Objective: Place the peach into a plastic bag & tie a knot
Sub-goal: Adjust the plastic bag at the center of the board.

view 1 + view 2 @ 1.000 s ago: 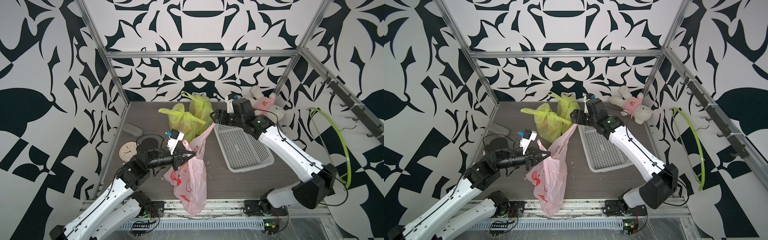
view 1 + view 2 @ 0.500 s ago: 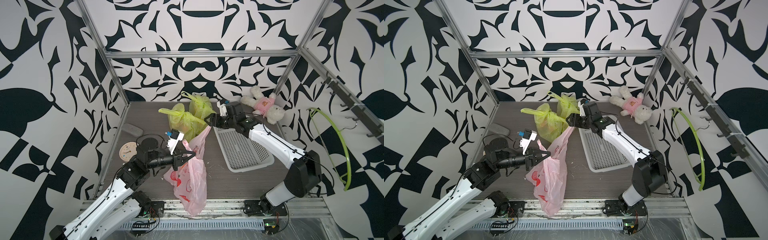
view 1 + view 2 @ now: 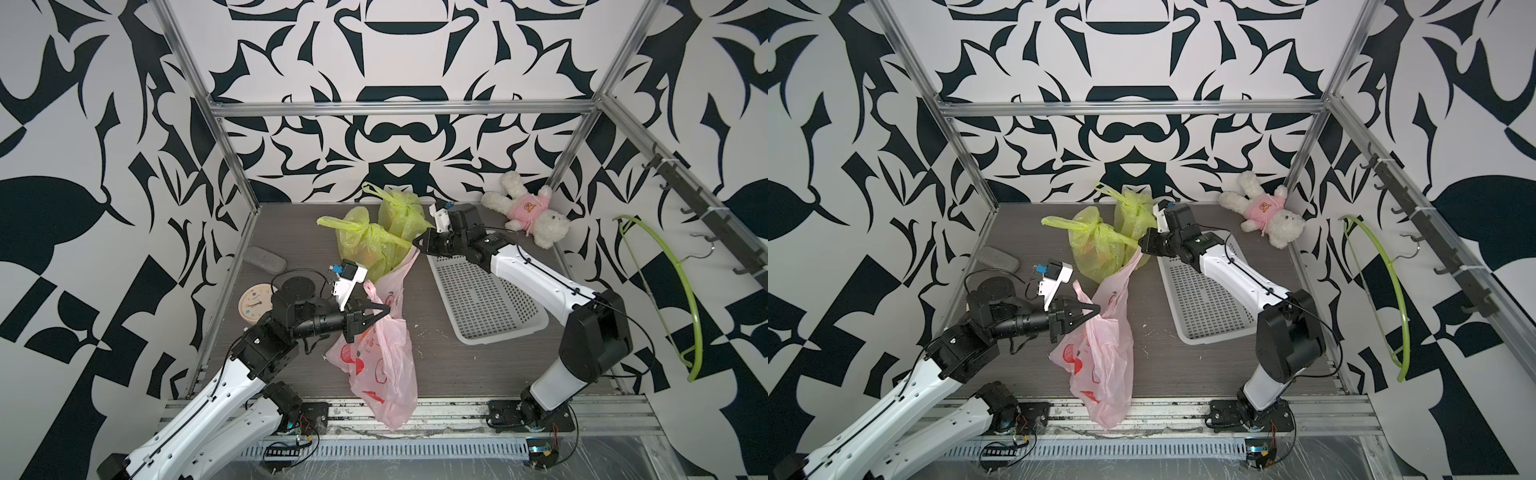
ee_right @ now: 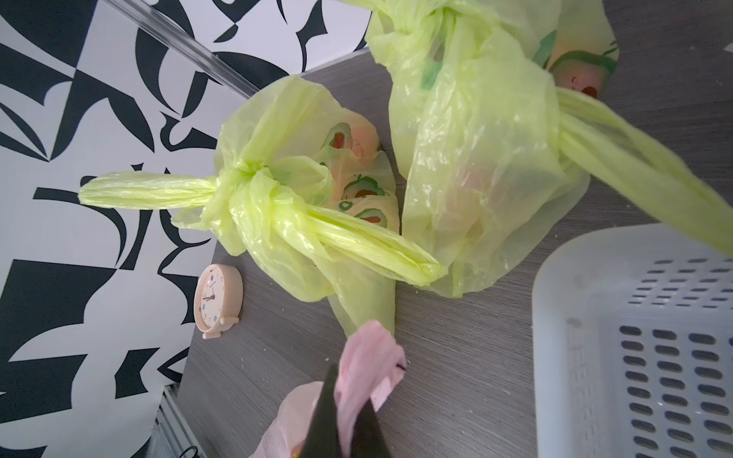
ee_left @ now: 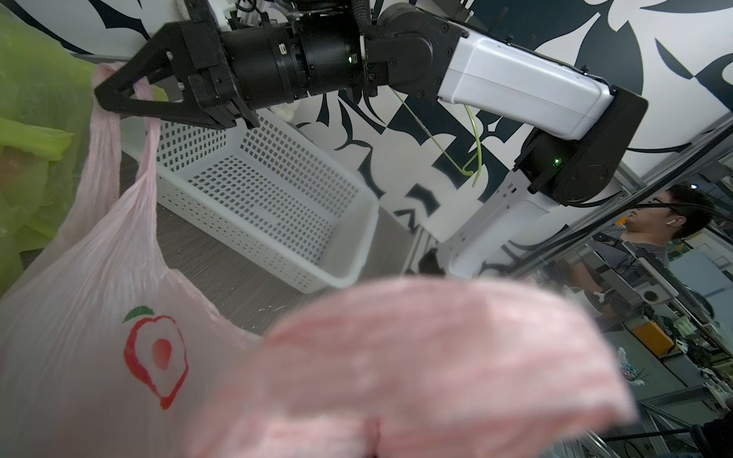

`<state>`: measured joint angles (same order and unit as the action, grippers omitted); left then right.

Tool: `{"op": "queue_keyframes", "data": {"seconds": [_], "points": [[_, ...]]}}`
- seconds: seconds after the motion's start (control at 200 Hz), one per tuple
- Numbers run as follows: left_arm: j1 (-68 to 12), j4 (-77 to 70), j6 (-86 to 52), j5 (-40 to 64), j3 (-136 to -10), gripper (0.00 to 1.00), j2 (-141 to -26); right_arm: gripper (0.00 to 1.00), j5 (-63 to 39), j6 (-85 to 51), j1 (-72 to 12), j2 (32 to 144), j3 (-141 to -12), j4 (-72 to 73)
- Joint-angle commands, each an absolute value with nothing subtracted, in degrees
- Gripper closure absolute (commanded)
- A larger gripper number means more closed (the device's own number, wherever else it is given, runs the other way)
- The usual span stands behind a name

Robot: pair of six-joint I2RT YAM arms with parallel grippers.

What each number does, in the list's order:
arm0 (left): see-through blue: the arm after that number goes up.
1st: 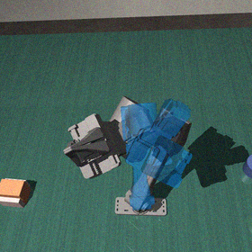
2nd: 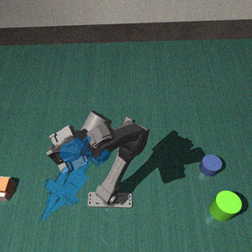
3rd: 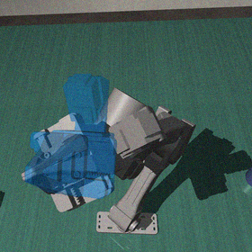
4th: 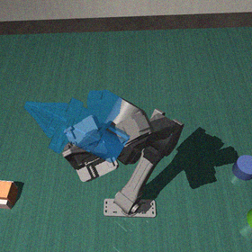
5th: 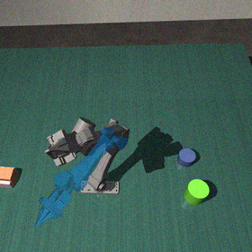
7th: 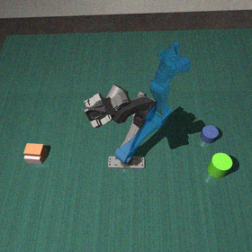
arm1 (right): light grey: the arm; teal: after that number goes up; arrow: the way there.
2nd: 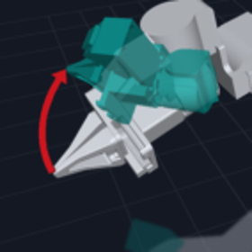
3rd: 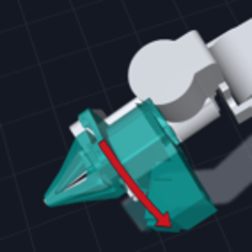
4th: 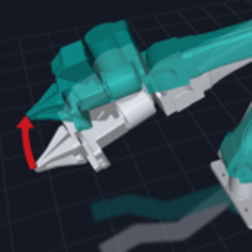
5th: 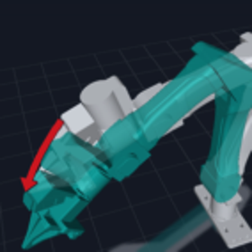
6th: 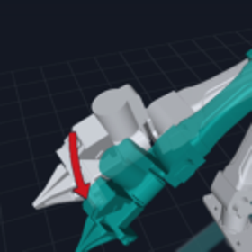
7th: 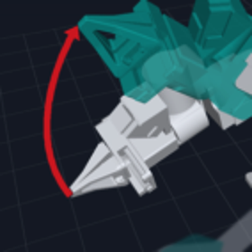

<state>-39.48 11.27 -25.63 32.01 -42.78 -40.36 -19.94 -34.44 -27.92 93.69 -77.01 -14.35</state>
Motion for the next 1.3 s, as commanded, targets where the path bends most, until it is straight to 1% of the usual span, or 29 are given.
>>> {"op": "queue_keyframes", "data": {"seconds": [0.0,0.135,0.22,0.285,0.39,0.475,0.525,0.595,0.645,0.705,0.81,0.87,0.93,0.965,1.04,1.065,1.095,1.14,1.24,1.295], "points": [[-39.0,16.9,-22.8,28.3,-45.9,1.00,-38.0,1.00,-19.9,-32.4,-27.8,87.7,-80.1,-16.1],[-36.7,25.6,-18.7,19.2,-51.0,1.00,-36.4,1.00,-20.8,-28.5,-27.9,78.0,-80.7,-20.9],[-34.3,29.9,-16.3,16.2,-54.8,1.00,-38.1,1.00,-22.1,-26.1,-28.7,71.6,-82.2,-24.8],[-32.0,33.0,-13.7,16.8,-58.1,1.00,-41.0,1.00,-21.9,-25.0,-29.9,67.9,-84.1,-28.2],[-27.7,35.9,-10.5,21.2,-62.7,1.00,-47.0,1.00,-22.0,-25.4,-32.6,64.5,-86.6,-32.0],[-23.4,36.1,-8.7,26.0,-65.5,1.00,-51.2,1.00,-19.2,-27.7,-35.9,63.6,-87.4,-33.9],[-20.5,35.1,-8.2,30.1,-66.4,1.00,-53.1,1.00,-17.3,-29.5,-38.6,63.6,-87.3,-34.0],[-16.9,33.3,-7.6,38.2,-67.3,1.00,-55.9,1.00,-11.7,-32.1,-43.0,64.3,-86.8,-34.2],[-15.2,32.0,-7.6,43.0,-67.2,1.00,-57.7,1.00,-9.1,-34.3,-44.6,65.0,-85.5,-33.8],[-14.2,30.8,-7.7,47.7,-66.4,1.00,-59.5,1.00,-7.1,-38.1,-45.0,66.1,-82.6,-32.3],[-13.9,29.0,-8.2,52.6,-64.5,1.00,-61.8,1.00,-7.6,-42.5,-44.9,68.8,-76.1,-27.0],[-13.9,28.5,-8.4,54.8,-63.7,1.00,-62.4,1.00,-9.2,-42.3,-44.9,71.0,-74.5,-25.0],[-14.0,27.4,-9.2,57.0,-63.0,1.00,-62.6,1.00,-8.3,-40.3,-44.9,72.4,-75.2,-26.5],[-14.0,27.1,-9.3,58.1,-62.7,1.00,-62.5,0.89,-7.1,-38.8,-45.0,72.5,-75.9,-27.2],[-13.9,26.9,-9.0,59.3,-62.5,1.00,-62.6,0.60,-6.3,-36.1,-44.9,71.5,-78.2,-27.5],[-14.0,27.0,-8.8,59.7,-62.4,1.00,-62.8,0.53,-5.8,-34.8,-44.8,71.2,-79.4,-28.0],[-14.0,27.3,-8.5,60.1,-62.6,1.00,-63.1,0.46,-5.0,-33.3,-44.9,71.1,-81.3,-29.4],[-14.0,27.7,-8.0,60.6,-62.6,1.00,-63.7,0.43,-3.9,-31.3,-44.9,71.4,-84.8,-32.0],[-13.9,28.4,-7.0,61.6,-62.8,1.00,-65.1,0.44,-5.2,-28.2,-44.9,72.7,-91.1,-35.5],[-14.0,28.5,-6.6,62.0,-62.8,1.00,-65.7,0.43,-8.5,-27.8,-44.9,73.8,-93.5,-35.4]]}}
